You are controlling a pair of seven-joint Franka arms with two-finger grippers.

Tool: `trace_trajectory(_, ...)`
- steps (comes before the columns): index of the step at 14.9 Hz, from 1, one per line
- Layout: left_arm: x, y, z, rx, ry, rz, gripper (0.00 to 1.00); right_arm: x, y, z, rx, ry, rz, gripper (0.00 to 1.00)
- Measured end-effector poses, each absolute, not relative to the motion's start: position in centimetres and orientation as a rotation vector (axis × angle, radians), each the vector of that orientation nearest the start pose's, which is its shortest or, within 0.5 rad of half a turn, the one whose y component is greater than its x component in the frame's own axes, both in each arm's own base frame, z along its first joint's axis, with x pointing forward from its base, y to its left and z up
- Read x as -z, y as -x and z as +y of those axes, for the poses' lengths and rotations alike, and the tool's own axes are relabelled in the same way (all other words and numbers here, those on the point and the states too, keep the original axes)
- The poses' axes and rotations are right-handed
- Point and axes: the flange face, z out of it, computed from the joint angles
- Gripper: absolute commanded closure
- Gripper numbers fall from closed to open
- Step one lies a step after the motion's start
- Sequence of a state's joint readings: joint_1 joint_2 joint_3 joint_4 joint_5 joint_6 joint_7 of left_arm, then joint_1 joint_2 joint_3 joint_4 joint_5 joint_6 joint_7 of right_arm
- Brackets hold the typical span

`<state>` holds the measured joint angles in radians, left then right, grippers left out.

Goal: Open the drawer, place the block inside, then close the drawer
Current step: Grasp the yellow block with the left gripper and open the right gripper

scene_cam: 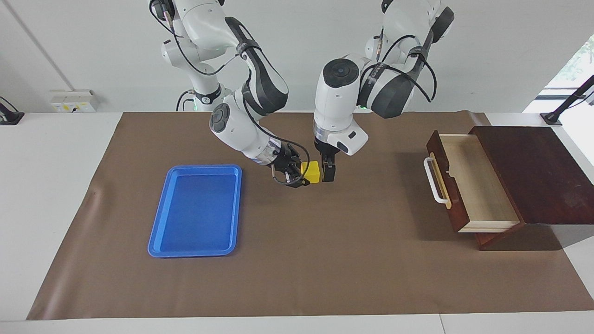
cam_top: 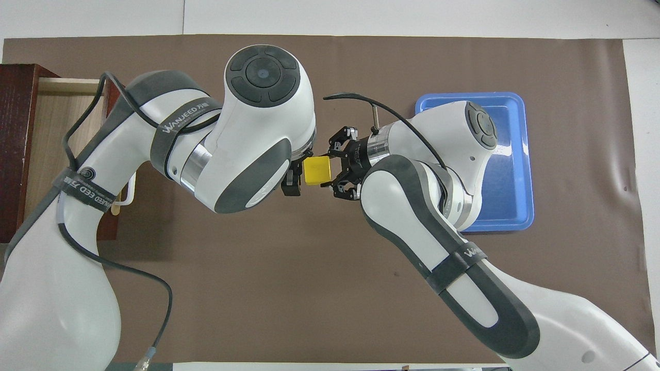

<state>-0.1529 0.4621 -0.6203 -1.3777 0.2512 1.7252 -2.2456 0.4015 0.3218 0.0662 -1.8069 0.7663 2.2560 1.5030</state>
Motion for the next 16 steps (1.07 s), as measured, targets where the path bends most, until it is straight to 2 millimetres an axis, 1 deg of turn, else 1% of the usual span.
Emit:
trace_trajectory(2, -47.7, -54.3, -39.9, -0.03, 2.301, -2.075, 0.0, -38.5, -57.5, 30.8, -0.635, 1.914, 1.79, 1.0)
trace_trajectory(7, -47.3, -53.7, -40.4, -0.034, 2.297, -2.07, 0.0, -38.4, -57.5, 30.8, -0.637, 1.915, 1.792, 1.0)
trace_trajectory(11, -46.2, -53.1, -41.3, -0.034, 2.302, -2.059, 0.0, -38.3, -57.4, 30.8, -0.638, 1.916, 1.794, 1.0)
trace_trajectory(13, -45.7, -53.0, -41.4, -0.036, 2.304, -2.057, 0.0, -38.2, -57.4, 30.8, -0.639, 1.916, 1.794, 1.0)
trace_trajectory(16, -45.7, -53.1, -41.5, -0.037, 2.311, -2.062, 0.0, -38.2, -57.4, 30.8, -0.639, 1.916, 1.794, 1.0)
